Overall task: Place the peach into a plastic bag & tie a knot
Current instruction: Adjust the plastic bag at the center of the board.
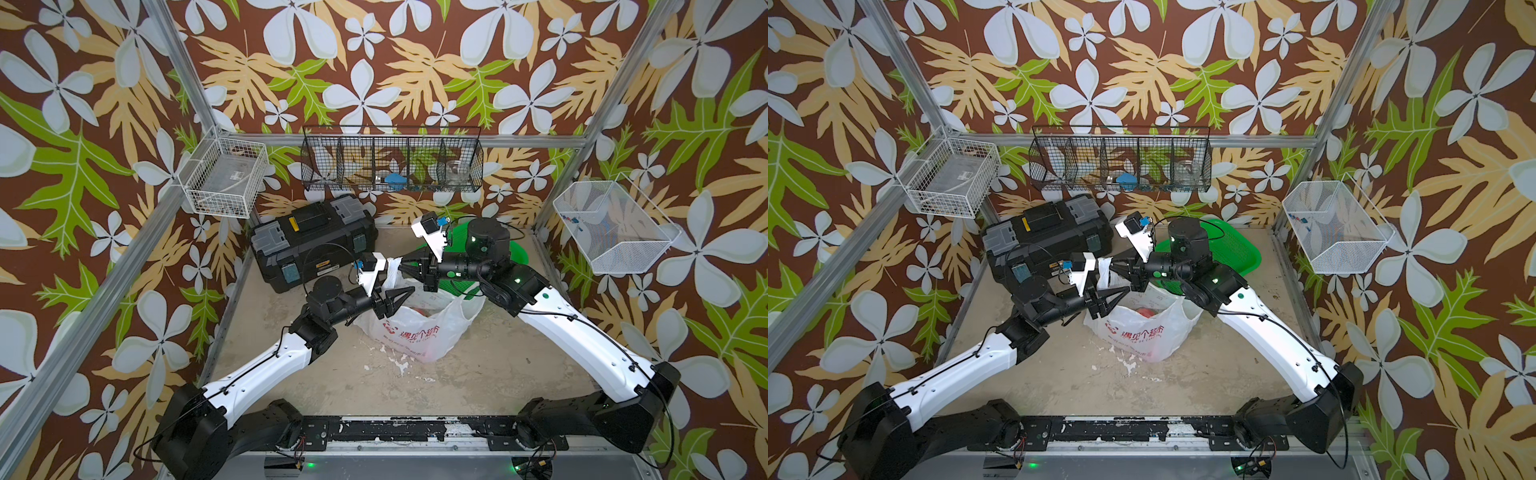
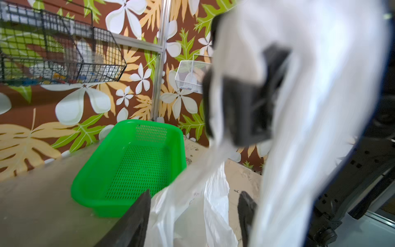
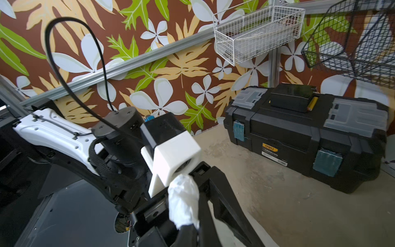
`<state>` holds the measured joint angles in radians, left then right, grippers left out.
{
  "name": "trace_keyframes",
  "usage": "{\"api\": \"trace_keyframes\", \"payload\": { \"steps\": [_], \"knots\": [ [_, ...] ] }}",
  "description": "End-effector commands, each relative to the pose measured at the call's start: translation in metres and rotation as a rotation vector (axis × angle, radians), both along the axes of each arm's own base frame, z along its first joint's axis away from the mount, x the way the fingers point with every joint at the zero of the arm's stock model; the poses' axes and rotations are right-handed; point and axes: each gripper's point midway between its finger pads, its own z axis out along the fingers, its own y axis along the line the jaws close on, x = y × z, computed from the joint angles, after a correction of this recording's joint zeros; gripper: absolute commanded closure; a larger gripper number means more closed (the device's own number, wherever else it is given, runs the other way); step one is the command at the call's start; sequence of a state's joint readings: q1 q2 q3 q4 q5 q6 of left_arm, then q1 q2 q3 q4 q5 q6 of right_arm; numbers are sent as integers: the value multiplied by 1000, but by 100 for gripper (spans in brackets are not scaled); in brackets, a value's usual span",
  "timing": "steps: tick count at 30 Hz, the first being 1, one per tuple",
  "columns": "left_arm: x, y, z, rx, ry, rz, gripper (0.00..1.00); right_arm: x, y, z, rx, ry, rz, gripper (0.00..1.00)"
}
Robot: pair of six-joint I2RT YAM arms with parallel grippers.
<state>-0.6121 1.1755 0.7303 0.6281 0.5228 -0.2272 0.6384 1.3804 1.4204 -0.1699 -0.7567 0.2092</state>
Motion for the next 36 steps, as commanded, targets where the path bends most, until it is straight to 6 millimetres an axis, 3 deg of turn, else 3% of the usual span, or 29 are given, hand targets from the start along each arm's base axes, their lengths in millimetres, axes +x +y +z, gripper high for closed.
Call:
{"api": "trace_keyframes", "payload": {
  "steps": [1, 7, 12, 14, 15, 17, 19, 22, 24, 26, 28, 29, 32, 36],
  "knots": [
    [-11, -8, 16, -69, -38, -92, 44, -9, 3, 11, 58, 16, 74, 100],
    [-9, -10, 5, -56, -18, -105, 71, -3, -5, 20, 97, 31, 77, 100],
    [-8, -6, 7, -65, -27, -91, 96, -2, -5, 20, 111, 51, 90, 100],
    [-6, -7, 8, -72, -14, -88, 100, 2, -6, 19, 106, 58, 75, 99],
    [-3, -6, 6, -71, -3, -73, 100, 4, -7, 20, 104, 59, 62, 95],
    [9, -2, -3, -55, 40, -4, 100, 11, -14, 23, 96, 60, 6, 75],
    [25, 5, -14, -31, 90, 87, 100, 24, -33, 25, 83, 65, -107, 62],
    [46, 20, -28, 2, 158, 227, 100, 39, -82, 19, 44, 83, -340, 52],
    [51, 26, -29, 12, 175, 267, 100, 50, -122, 2, -40, 113, -565, 42],
    [50, 27, -29, 11, 183, 270, 100, 59, -172, -26, -188, 183, -844, 25],
    [48, 26, -28, 3, 196, 258, 100, 57, -207, -55, -335, 273, -1018, 19],
    [47, 25, -28, -1, 203, 251, 100, 52, -217, -66, -373, 327, -1065, 19],
    [42, 25, -26, -23, 211, 231, 100, 42, -208, -79, -334, 379, -1045, 9],
    [39, 24, -26, -27, 218, 215, 100, 49, -207, -97, -371, 388, -1080, 5]
  ]
}}
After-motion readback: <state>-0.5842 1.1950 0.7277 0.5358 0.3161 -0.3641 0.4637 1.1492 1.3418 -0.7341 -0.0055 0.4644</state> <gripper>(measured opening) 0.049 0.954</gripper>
